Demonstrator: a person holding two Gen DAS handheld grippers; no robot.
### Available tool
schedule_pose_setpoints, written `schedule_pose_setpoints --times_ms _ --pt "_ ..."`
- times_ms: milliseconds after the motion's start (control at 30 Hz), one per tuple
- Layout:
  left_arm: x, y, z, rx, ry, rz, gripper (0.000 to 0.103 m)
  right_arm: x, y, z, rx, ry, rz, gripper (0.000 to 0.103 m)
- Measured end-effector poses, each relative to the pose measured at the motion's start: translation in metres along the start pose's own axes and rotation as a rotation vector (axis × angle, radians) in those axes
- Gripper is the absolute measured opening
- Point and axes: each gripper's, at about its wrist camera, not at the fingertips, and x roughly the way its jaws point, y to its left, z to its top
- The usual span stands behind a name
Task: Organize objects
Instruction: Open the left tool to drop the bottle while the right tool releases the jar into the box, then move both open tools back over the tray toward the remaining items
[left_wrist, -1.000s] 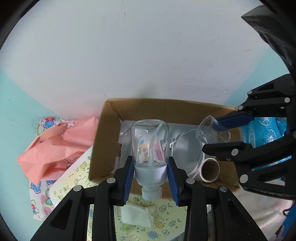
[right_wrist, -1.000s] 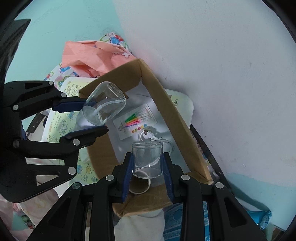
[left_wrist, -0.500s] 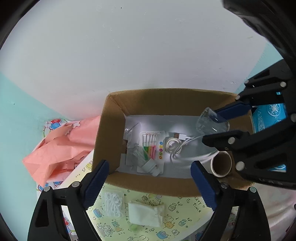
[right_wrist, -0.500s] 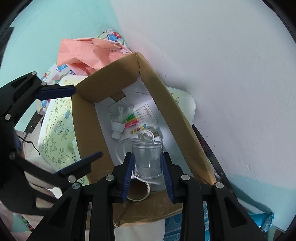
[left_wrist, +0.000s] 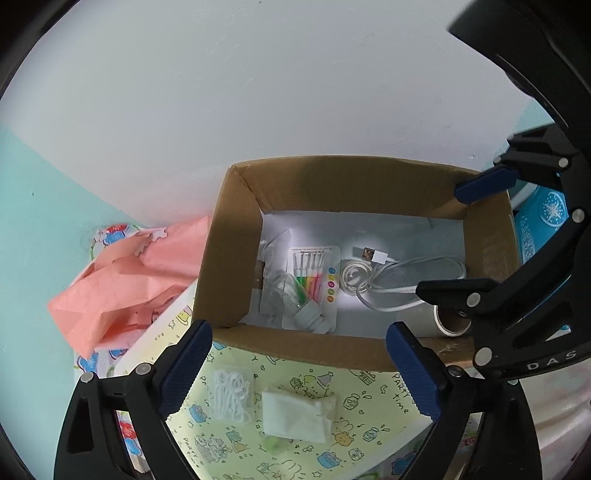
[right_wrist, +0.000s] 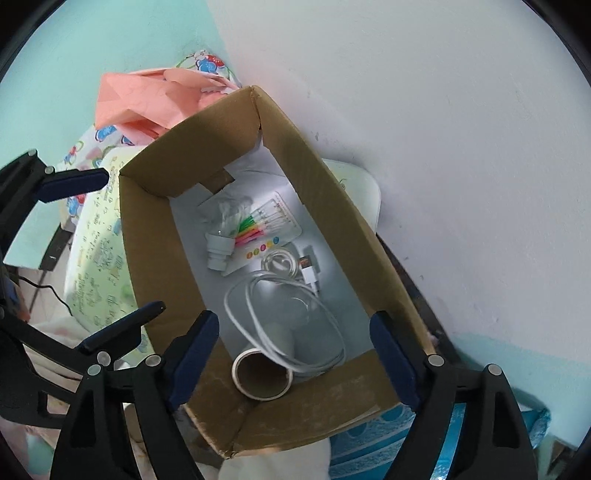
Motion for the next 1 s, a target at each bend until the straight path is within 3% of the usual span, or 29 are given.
schedule_pose_setpoints --times_ms 400,633,1000 --pt "-0.025 0.005 -0.028 -0.026 -0.007 0.010 0.099 -0.021 0.025 -0.018 -0.017 -0.013 0.007 0.089" --pt "-0.042 0.010 -0.058 -0.040 -0.012 0.033 0.099 -0.031 0.058 -0.032 -0.077 -0.036 -0.017 0.090" --pt "-0.047 0.020 -0.108 -0.089 0.010 0.033 0.100 -0.027 0.092 -0.053 -0.096 -0.018 0.018 0.090"
